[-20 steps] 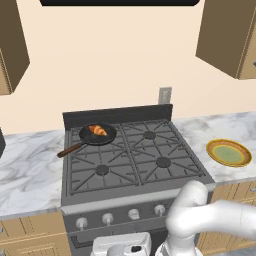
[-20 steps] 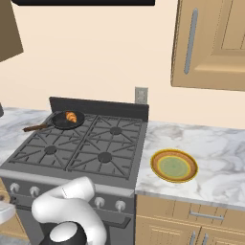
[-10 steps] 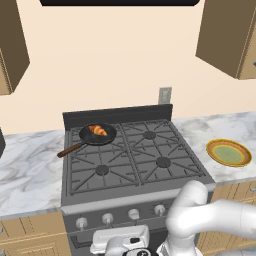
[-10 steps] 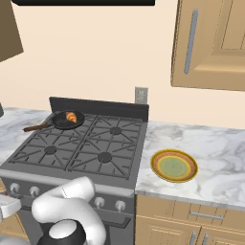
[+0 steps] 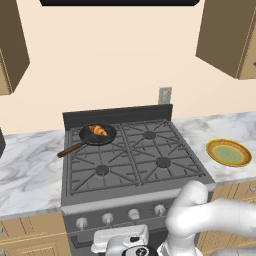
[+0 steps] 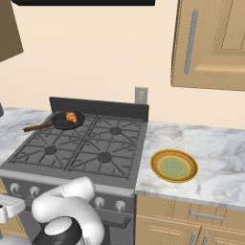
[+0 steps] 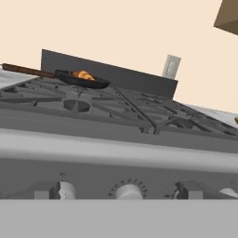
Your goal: Pick the croissant and place it on the pan. Then turn on the stove to warm the croissant.
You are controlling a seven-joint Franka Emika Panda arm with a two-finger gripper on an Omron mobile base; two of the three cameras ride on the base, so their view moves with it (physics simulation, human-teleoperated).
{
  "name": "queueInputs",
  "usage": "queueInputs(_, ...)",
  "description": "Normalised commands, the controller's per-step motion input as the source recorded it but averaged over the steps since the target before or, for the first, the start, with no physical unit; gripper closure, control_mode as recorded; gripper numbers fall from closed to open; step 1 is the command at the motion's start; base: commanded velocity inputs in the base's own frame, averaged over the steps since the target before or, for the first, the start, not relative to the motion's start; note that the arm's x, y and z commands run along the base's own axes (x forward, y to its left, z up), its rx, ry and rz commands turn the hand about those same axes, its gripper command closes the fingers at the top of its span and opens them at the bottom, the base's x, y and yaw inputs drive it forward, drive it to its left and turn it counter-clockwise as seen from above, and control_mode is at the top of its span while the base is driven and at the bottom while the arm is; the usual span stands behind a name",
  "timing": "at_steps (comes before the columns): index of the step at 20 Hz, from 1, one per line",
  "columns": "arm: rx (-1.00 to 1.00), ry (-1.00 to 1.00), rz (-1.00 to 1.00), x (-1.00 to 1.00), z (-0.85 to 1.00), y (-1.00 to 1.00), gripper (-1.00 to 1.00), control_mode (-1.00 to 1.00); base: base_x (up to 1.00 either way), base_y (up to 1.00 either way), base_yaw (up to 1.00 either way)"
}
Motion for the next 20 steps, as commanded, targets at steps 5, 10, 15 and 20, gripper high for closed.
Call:
queueInputs(5, 0.0, 0.0, 0.0, 0.11, -0.22, 0.0, -1.0, -1.0, 0.0, 0.0, 0.0)
queueInputs(10, 0.0, 0.0, 0.0, 0.13, -0.14, 0.0, -1.0, -1.0, 0.0, 0.0, 0.0)
queueInputs(15, 0.0, 0.0, 0.0, 0.13, -0.15, 0.0, -1.0, -1.0, 0.0, 0.0, 0.0)
queueInputs(20, 0.0, 0.0, 0.0, 0.1, -0.26, 0.0, -1.0, -1.0, 0.0, 0.0, 0.0)
